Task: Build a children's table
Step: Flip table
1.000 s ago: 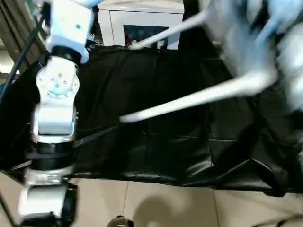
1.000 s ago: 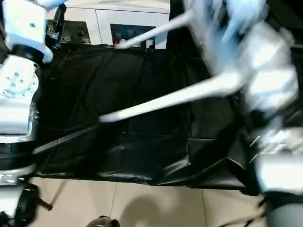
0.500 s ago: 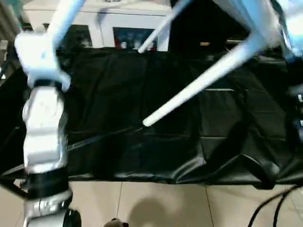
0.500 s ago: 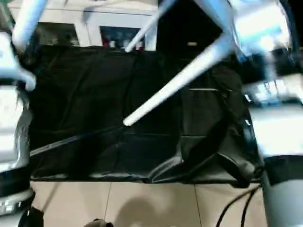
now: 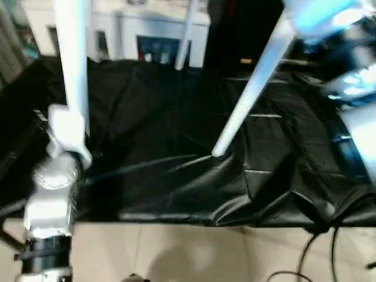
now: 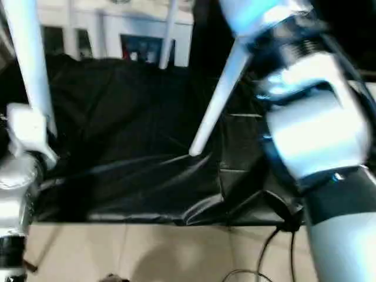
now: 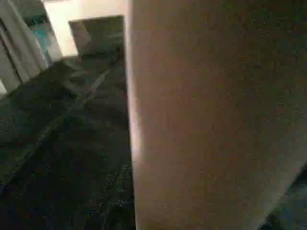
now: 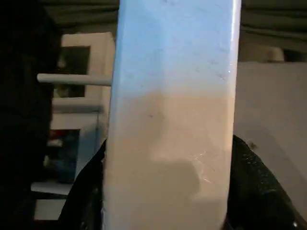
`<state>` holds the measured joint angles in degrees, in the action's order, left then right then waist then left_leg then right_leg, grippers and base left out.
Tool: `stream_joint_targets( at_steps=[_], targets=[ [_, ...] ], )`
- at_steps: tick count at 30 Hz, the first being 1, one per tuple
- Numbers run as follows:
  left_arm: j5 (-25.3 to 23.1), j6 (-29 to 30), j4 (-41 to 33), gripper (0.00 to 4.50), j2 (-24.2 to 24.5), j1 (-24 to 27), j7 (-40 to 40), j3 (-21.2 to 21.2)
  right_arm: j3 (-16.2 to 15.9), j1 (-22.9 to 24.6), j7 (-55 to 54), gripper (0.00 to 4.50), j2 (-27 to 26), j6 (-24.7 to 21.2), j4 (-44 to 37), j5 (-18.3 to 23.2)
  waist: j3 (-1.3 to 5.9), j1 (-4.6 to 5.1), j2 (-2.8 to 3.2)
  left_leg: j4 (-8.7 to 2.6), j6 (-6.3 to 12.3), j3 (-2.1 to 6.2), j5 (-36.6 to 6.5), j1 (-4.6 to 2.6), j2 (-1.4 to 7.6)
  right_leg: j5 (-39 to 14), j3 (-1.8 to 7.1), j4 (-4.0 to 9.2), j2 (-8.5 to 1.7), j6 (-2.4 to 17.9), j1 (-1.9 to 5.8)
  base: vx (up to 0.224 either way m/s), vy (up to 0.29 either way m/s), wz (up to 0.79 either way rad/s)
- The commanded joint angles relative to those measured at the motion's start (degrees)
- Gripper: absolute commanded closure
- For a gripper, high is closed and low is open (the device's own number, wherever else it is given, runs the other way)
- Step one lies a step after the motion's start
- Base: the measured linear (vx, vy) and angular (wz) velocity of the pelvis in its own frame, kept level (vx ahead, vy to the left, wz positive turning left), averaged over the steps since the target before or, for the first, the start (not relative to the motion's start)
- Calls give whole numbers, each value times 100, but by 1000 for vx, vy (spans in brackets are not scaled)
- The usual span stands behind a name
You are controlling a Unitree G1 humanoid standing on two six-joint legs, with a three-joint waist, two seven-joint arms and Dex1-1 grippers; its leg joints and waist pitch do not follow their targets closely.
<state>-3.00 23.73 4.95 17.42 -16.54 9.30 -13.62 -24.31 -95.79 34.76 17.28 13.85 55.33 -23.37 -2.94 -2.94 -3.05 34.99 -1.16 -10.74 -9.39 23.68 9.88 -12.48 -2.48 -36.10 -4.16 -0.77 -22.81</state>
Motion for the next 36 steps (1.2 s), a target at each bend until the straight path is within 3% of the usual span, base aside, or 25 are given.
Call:
stream_joint_targets(
  at_steps=[1, 3, 9, 10, 12, 14, 17, 19, 20, 22, 27, 32, 36],
  targets=[
    [-192, 361, 226, 310, 326, -45, -110, -167, -442, 222, 942, 255, -151, 623, 424, -14, 252, 79, 313, -578, -855, 299, -4011, -345, 352, -1770, 218, 472, -293, 820, -123, 0, 0, 0],
    [-205, 387, 210, 312, 386, -33, -75, -136, -394, 198, 1035, 255, -205, 690, 449, 35, 240, 59, 280, -580, -866, 301, -4157, -368, 350, -1934, 224, 478, -298, 759, -152, 0, 0, 0],
    [-239, 247, 223, 314, 470, -42, -247, -164, -204, 170, 1113, 255, -323, 810, 548, 146, 237, 112, 252, -570, -851, 328, -4135, -317, 331, -2106, 218, 494, -338, 722, -112, 0, 0, 0],
    [-207, 210, 217, 314, 468, -38, -251, -168, -173, 161, 1107, 224, -337, 818, 573, 160, 240, 125, 247, -567, -841, 330, -4109, -307, 330, -2090, 219, 489, -340, 733, -106, 0, 0, 0],
    [66, 58, 147, 258, 376, -23, -177, -265, -70, 140, 1079, 188, -375, 829, 637, 221, 241, 148, 245, -556, -808, 331, -4075, -309, 328, -2065, 220, 484, -339, 784, -105, 0, 0, 0],
    [181, -163, 126, 244, 287, -3, -251, -347, -48, 172, 1136, 178, -372, 897, 612, 254, 236, 167, 246, -566, -800, 347, -4019, -271, 329, -1980, 215, 471, -341, 815, -74, 0, 0, 0],
    [149, -324, 138, 210, 261, 55, -398, -388, -18, 232, 1172, 143, -385, 976, 529, 295, 270, 167, 229, -540, -703, 311, -3846, -291, 330, -1701, 235, 458, -338, 857, -72, 0, 0, 0],
    [134, -415, 207, 196, 234, 189, -502, -427, 59, 328, 1251, 122, -439, 1127, 355, 407, 306, 175, 221, -560, -527, 313, -3088, -186, 347, -1091, 239, 382, -361, 968, 65, 0, 0, 0],
    [123, -426, 224, 196, 227, 234, -523, -431, 73, 363, 1305, 122, -456, 1178, 285, 463, 335, 169, 223, -540, -506, 314, -2854, -177, 347, -862, 232, 356, -358, 1027, 87, 57, -12, -12],
    [67, -485, 251, 169, 212, 359, -617, -426, 99, 433, 1445, 103, -502, 1351, 157, 586, 304, 144, 203, -505, -355, 237, -2777, -249, 345, -788, 246, 392, -324, 1144, 22, 0, 0, 0],
    [86, -551, 312, 125, 211, 429, -700, -419, 153, 473, 1440, 59, -543, 1720, 68, 717, 315, 137, 209, -509, -347, 242, -2519, -220, 348, -767, 248, 363, -321, 1215, 76, 0, 0, 0],
    [129, -810, 375, 83, 199, 511, -778, -461, 776, 799, 1890, 15, -847, 1999, -458, 1832, 321, 117, 178, -496, -227, 217, -2438, -239, 354, -805, 283, 396, -330, 1179, 91, 0, 0, 0],
    [205, -1157, 408, 57, 188, 644, -772, -545, 1230, 1067, 1996, 0, -1135, 2161, -638, 2665, 343, 104, 223, -500, -150, 216, -2148, -247, 379, -416, 275, 366, -330, 1306, 99, 0, 0, 0]
  ],
)
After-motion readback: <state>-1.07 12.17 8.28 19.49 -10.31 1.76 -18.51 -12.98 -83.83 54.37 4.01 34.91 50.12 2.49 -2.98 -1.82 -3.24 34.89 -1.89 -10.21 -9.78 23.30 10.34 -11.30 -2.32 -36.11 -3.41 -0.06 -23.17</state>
